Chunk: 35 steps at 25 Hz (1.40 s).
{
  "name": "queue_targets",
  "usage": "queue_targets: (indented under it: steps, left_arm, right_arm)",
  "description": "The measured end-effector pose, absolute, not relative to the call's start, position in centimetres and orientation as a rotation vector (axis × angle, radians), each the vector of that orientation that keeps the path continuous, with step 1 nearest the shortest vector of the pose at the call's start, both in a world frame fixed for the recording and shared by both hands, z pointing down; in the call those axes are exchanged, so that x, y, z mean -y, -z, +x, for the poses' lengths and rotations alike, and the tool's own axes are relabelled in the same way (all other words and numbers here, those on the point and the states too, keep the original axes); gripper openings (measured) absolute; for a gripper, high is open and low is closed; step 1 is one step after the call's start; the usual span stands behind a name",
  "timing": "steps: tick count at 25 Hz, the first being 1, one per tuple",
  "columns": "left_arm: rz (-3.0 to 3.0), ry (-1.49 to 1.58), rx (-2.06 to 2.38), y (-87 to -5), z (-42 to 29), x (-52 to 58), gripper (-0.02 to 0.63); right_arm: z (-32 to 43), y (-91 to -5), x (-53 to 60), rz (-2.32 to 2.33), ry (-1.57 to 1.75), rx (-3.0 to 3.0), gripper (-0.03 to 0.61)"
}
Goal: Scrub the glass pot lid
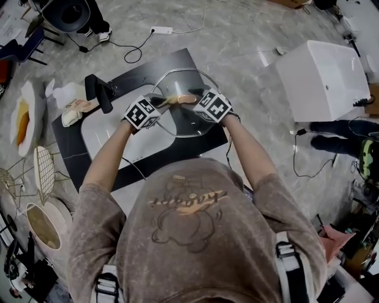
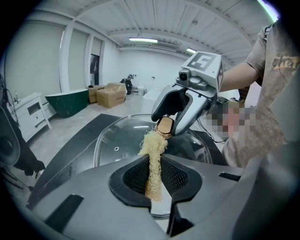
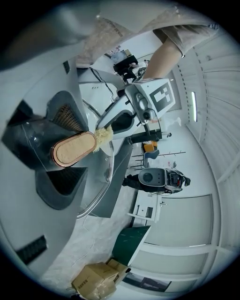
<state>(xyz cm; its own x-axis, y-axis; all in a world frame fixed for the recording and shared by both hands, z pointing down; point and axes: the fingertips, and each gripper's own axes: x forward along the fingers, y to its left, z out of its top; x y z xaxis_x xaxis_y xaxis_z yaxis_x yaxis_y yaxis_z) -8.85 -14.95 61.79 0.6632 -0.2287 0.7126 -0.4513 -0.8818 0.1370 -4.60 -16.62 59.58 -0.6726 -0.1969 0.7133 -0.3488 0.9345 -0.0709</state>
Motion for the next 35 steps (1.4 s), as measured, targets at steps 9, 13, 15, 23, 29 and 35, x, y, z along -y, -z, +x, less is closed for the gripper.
queue_targets:
  steps: [9,13,15,23,29,35]
  left_arm:
    - [2.512,-1.055,0.727,-62.0,-8.2,12.7,0.063]
    - [2.479,-1.058,0.777,-62.0,-7.4,11.8,0.063]
    - [2.461,-1.064,0.814,-62.0,-7.1,11.6,0.063]
    - [2.405,-1.059,0.879,-62.1,-5.4,10.4,0.063]
    - [2.360,-1.039,0.893,-62.0,-4.4,9.9,0.063]
    - [2.302,-1.048,0.890,-62.2,-2.6,9.4,0.063]
  right_arm:
    - [-4.4,-59.8,16.6,0.358,-0.370,2.348,0.247]
    - [-4.5,-59.8,16.5,0.348,-0.374,2.340,0.246]
    - [-4.5,-59.8,16.5,0.345,-0.374,2.333,0.245]
    - [-4.6,-59.8,16.6,0.329,-0.381,2.296,0.245]
    - [-4.6,-59.8,16.5,0.326,-0.377,2.286,0.245]
    - [-4.6,-59.9,16.6,0.332,-0.383,2.274,0.245]
